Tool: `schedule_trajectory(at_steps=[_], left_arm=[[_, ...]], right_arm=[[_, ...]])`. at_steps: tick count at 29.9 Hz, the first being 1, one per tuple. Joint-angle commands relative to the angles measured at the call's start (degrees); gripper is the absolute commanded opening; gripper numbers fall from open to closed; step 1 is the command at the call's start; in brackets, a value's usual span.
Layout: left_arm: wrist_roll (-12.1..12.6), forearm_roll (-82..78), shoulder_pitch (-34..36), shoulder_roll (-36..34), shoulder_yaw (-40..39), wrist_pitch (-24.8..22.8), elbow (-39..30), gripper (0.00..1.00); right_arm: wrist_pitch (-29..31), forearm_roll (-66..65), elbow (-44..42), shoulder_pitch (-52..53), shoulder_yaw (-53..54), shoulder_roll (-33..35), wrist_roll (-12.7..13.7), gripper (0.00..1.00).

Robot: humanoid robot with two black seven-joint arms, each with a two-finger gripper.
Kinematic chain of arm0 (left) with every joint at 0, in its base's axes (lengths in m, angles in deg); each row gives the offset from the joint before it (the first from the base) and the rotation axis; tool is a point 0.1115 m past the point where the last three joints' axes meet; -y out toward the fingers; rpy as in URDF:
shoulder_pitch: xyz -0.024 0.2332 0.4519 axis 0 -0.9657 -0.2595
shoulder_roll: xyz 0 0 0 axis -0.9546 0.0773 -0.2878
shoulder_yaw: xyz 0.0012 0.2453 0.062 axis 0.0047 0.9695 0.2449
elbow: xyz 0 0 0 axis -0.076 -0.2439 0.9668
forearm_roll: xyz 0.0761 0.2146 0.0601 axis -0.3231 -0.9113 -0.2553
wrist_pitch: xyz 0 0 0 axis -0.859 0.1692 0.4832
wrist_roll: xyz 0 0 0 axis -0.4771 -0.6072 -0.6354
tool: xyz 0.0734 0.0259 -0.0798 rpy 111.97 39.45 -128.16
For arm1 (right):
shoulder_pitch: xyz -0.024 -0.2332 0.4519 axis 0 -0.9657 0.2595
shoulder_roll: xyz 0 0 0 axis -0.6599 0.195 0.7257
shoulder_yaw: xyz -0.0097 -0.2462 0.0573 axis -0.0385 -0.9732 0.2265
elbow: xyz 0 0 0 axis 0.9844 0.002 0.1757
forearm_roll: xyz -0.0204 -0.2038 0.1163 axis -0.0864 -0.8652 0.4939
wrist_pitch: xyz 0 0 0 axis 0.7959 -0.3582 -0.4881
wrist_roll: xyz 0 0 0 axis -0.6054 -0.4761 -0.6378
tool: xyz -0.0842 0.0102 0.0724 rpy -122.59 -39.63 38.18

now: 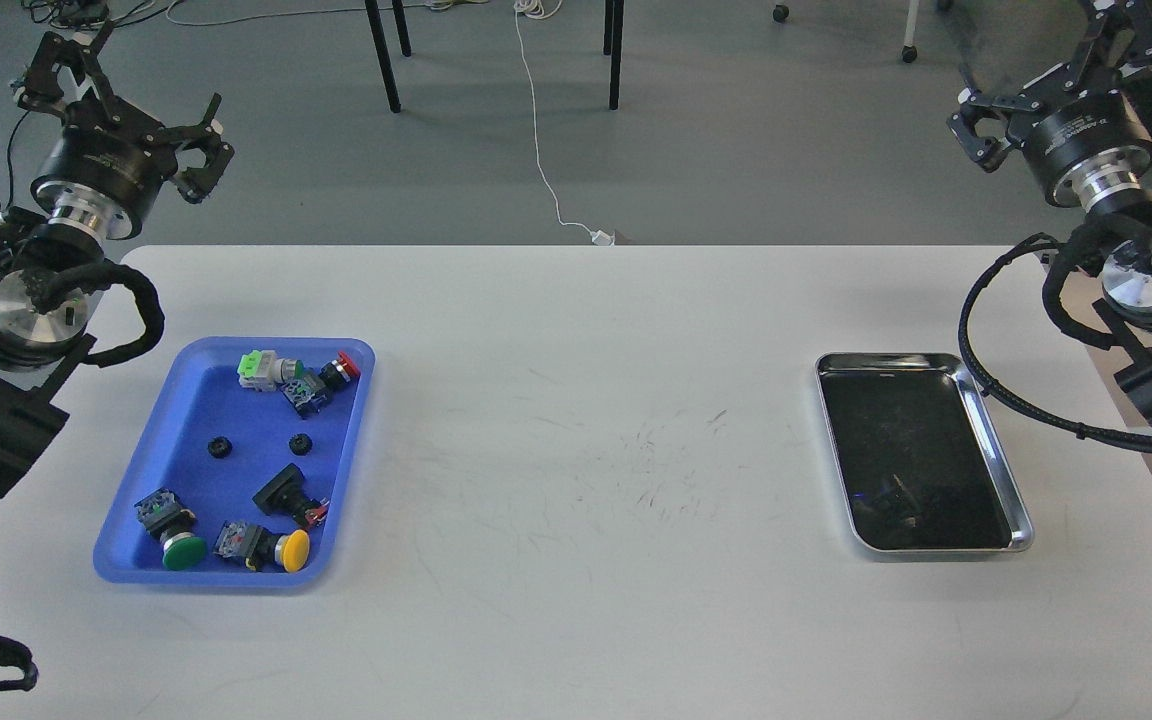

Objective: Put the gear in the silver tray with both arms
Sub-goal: 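Move the left gripper toward the blue tray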

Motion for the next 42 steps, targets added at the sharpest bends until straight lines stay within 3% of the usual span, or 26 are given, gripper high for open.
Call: schedule_trajectory(at_steps=[1, 12, 16, 22, 26, 32, 38, 42], left_arm=[[0.1, -0.1, 0.0, -0.1, 0.1, -0.4, 0.0, 0.98], [0.8, -0.5, -0.1, -0.3, 1.9, -0.9, -0.1, 0.98], [0.9, -3.4, 0.3, -2.2, 5.4, -5.1, -0.3, 0.98], [0.6, -11.5, -0.2, -6.6, 7.2, -5.1, -1.9, 0.98], [0.1, -17.6, -1.1, -12.8, 11.0, -5.1, -8.0, 0.98], [-0.1, -31.4, -3.3, -24.9, 16.2, -5.1, -22.7, 0.96], [-3.3, -42.5, -9.3, -32.4, 16.2, -5.0, -40.5, 0.94], [-3.3, -50.7, -9.8, -32.6, 16.3, -2.2, -42.8, 0.94]], right_arm=[[0.0, 0.0, -0.1, 0.1, 0.0, 0.1, 0.0, 0.99], [-0.3, 0.0, 0.3, 0.1, 0.5, 0.0, 0.0, 0.99], [-2.1, 0.0, 3.9, -0.1, 0.9, 0.3, -0.2, 0.99], [-4.5, 0.0, 7.4, -1.7, 1.4, 1.9, -0.2, 0.99], [-4.3, 0.0, 7.9, -2.5, 2.1, 1.9, -0.3, 0.99], [-4.2, 0.1, 10.6, -5.2, 3.8, 1.9, -1.6, 0.99], [-4.2, 0.1, 12.1, -7.8, 4.4, 2.1, -1.8, 0.99], [-4.2, 0.1, 12.4, -7.9, 4.8, 3.3, -1.8, 0.99]])
